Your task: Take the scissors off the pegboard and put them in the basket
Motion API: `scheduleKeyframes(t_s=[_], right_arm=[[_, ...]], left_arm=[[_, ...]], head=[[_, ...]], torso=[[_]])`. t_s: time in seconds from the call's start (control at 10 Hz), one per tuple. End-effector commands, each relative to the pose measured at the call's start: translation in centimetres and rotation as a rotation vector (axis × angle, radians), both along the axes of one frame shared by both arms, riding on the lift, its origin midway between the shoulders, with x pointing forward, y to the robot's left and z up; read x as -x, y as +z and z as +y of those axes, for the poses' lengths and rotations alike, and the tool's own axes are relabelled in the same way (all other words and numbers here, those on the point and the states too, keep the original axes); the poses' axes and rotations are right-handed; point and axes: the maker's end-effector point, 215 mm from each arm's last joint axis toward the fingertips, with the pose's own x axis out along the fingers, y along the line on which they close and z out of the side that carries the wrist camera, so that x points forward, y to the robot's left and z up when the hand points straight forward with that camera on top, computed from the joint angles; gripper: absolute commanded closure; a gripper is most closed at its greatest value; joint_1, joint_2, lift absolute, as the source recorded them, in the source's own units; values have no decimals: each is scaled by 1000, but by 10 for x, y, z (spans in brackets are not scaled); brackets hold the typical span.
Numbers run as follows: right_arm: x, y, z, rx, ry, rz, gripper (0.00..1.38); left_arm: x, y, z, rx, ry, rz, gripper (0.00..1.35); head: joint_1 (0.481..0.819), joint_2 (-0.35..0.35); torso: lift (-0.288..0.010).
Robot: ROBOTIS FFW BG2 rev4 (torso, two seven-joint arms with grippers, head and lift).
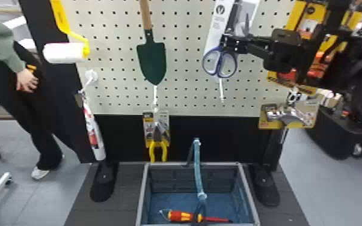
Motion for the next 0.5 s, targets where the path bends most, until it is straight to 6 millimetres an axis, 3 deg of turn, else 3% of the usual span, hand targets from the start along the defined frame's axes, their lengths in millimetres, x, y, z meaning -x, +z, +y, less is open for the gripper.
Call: scheduleKeyframes(t_s=[0.0, 0.4], right_arm=[[8, 5, 2, -4, 7, -16, 1273], [18, 4, -9, -44, -21, -18, 1273]], left_arm=[[-1, 0, -1, 0, -1, 0, 101], [0, -1, -2, 1, -5, 2, 101]], head=[[549, 0], [549, 0]], torso=[[-100], [-100]])
